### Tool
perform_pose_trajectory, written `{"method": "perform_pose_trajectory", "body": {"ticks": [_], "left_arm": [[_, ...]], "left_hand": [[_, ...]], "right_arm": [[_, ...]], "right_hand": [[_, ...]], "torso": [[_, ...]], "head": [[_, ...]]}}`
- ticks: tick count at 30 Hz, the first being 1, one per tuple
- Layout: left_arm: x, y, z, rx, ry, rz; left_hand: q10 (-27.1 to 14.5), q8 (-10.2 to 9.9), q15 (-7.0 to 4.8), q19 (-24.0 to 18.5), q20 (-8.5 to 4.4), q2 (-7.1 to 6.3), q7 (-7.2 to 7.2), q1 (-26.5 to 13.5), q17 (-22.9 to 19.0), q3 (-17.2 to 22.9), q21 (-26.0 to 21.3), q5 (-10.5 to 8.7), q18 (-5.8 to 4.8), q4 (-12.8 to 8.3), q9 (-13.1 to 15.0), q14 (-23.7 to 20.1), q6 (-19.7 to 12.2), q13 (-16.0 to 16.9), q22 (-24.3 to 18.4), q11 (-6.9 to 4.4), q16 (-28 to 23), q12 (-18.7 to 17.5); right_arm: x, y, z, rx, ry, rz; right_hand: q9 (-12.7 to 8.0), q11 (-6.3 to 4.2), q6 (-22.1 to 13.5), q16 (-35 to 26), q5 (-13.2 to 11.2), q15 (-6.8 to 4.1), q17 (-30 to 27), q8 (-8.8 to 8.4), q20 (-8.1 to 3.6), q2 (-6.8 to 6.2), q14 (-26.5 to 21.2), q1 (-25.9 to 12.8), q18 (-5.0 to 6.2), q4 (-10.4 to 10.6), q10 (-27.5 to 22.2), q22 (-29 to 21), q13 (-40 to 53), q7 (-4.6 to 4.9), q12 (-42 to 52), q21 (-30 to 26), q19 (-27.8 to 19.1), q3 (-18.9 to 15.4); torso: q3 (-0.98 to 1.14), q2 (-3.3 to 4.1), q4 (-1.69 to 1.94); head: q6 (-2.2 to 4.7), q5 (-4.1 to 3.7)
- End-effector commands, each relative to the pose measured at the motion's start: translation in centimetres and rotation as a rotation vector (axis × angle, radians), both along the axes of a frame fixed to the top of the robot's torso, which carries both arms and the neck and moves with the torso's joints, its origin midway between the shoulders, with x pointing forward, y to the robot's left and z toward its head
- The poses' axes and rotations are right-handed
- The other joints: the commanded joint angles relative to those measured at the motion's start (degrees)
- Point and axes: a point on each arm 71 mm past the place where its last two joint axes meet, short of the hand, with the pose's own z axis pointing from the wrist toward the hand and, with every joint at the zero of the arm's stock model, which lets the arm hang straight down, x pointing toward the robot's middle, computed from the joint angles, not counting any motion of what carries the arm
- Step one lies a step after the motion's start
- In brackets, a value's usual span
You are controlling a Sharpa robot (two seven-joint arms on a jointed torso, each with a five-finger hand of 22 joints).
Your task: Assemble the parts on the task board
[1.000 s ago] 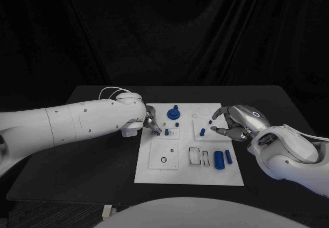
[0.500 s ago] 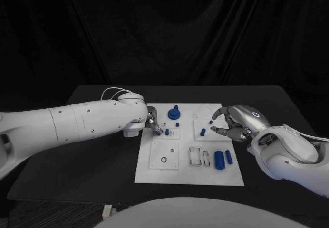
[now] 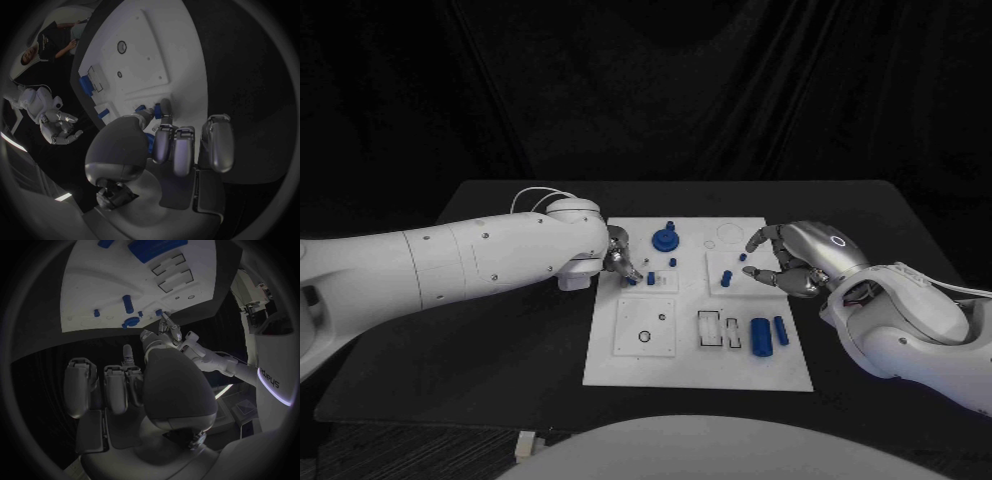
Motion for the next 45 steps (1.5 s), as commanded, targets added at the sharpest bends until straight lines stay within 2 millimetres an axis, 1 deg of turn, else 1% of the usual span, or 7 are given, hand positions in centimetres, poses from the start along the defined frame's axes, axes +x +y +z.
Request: {"method": "perform_pose_trajectory", "body": {"ticks": [1, 7, 11, 26, 33, 37, 45], "left_arm": [[-0.23, -0.25, -0.29, -0.009, 0.020, -0.017], [-0.21, -0.25, -0.36, -0.010, 0.020, -0.015], [-0.20, -0.25, -0.40, -0.011, 0.019, -0.015], [-0.12, -0.31, -0.51, -0.018, 0.016, -0.015], [-0.06, -0.29, -0.56, -0.020, 0.015, -0.013], [-0.03, -0.25, -0.60, -0.019, 0.014, -0.011], [-0.05, -0.24, -0.66, -0.016, 0.017, -0.011]], "left_hand": [[1.6, -0.2, 0.43, -0.3, 0.10, -0.04, 0.36, 0.1, 14.5, -0.5, -0.2, -0.69, 0.38, 0.2, 0.0, 5.8, -0.2, 8.2, 11.1, 0.40, -0.1, 0.0], [1.5, -0.5, 0.52, -0.3, 0.19, 0.16, 0.48, -0.3, 14.5, -1.6, -0.3, -2.50, 0.37, 0.8, -0.1, 5.8, -0.3, 8.2, 11.1, 0.51, -0.1, 0.0], [1.5, -0.9, 0.76, -0.3, 0.37, 0.20, 0.88, -1.7, 14.4, -3.9, -0.4, -6.68, 0.39, 2.3, -0.2, 5.8, -0.9, 8.2, 11.1, 0.82, -0.1, 0.0], [1.4, 0.2, 0.97, -0.3, 0.66, 1.16, 0.96, -5.0, 14.5, -9.4, -0.4, -8.87, 0.41, 3.4, 1.0, 5.8, -1.2, 8.1, 11.1, 1.00, -0.1, 0.0], [1.4, 4.7, 0.57, -0.3, 0.31, 2.16, 0.21, -5.3, 14.6, -12.0, -0.4, -8.58, 0.42, 3.4, 5.5, 5.9, -1.3, 8.2, 11.1, 0.49, 0.0, 0.0], [1.4, 9.9, 0.26, -0.2, 0.03, 3.07, -0.24, -4.6, 14.6, -13.9, -0.4, -8.45, 0.40, 3.4, 11.3, 5.9, -3.0, 8.2, 11.1, 0.09, 0.0, 0.0], [1.5, 13.5, 0.08, -0.2, -0.15, 3.86, -0.55, -4.0, 14.6, -15.2, -0.3, -8.15, 0.38, 3.4, 15.4, 5.9, -4.2, 8.2, 11.1, -0.16, 0.0, 0.1]], "right_arm": [[-0.07, -0.01, -0.02, 0.001, -0.001, -0.005], [-0.06, 0.03, -0.03, 0.001, -0.002, -0.004], [-0.07, 0.05, -0.04, 0.001, -0.001, -0.003], [-0.09, 0.11, -0.17, 0.001, 0.001, -0.002], [-0.12, 0.10, -0.28, 0.000, 0.004, -0.002], [-0.12, 0.08, -0.32, -0.001, 0.005, -0.003], [-0.12, 0.10, -0.37, -0.002, 0.007, -0.002]], "right_hand": [[0.0, 0.25, 0.3, -0.3, 0.3, 0.23, 4.7, 0.01, 0.20, 0.07, 4.0, 0.5, 1.09, -0.1, 3.4, 11.8, 9.7, -0.12, -0.2, -0.1, 1.6, 0.4], [0.0, 0.25, 0.3, -0.3, 0.3, 0.23, 4.7, 0.01, 0.20, 0.07, 4.0, 0.5, 1.09, -0.1, 3.4, 11.8, 9.7, -0.12, -0.2, -0.1, 1.6, 0.4], [0.0, 0.25, 0.3, -0.3, 0.3, 0.23, 4.7, 0.01, 0.20, 0.07, 4.0, 0.5, 1.09, -0.1, 3.4, 11.8, 9.7, -0.12, -0.2, -0.1, 1.6, 0.4], [0.0, 0.25, 0.3, -0.3, 0.3, 0.23, 4.7, 0.01, 0.20, 0.07, 4.0, 0.5, 1.09, -0.1, 3.4, 11.8, 9.7, -0.12, -0.2, -0.1, 1.6, 0.4], [-0.1, 0.27, 0.4, -0.4, 0.4, 0.23, 4.6, -0.03, 0.20, 0.11, 3.9, 0.5, 1.09, -0.1, 3.4, 11.8, 9.7, -0.11, -0.2, -0.2, 1.6, 0.4], [-0.2, 0.26, 0.4, -0.4, 0.5, 0.24, 4.6, -0.04, 0.20, 0.13, 3.9, 0.6, 1.09, -0.1, 3.4, 11.8, 9.7, -0.11, -0.2, -0.2, 1.6, 0.4], [-0.2, 0.26, 0.4, -0.4, 0.6, 0.24, 4.6, -0.05, 0.20, 0.18, 3.9, 0.6, 1.09, -0.1, 3.4, 11.8, 9.7, -0.11, -0.2, -0.2, 1.6, 0.4]], "torso": [[0.00, -0.04, 0.00], [0.01, 0.00, 0.02], [0.00, 0.03, 0.04], [0.00, 0.00, 0.02], [0.00, 0.02, 0.02], [0.01, 0.00, 0.02], [-0.01, 0.00, -0.02]], "head": [[-0.01, 0.00], [-0.01, -0.03], [-0.01, -0.11], [-0.01, -0.08], [-0.01, -0.06], [-0.01, -0.15], [-0.01, -0.09]]}}
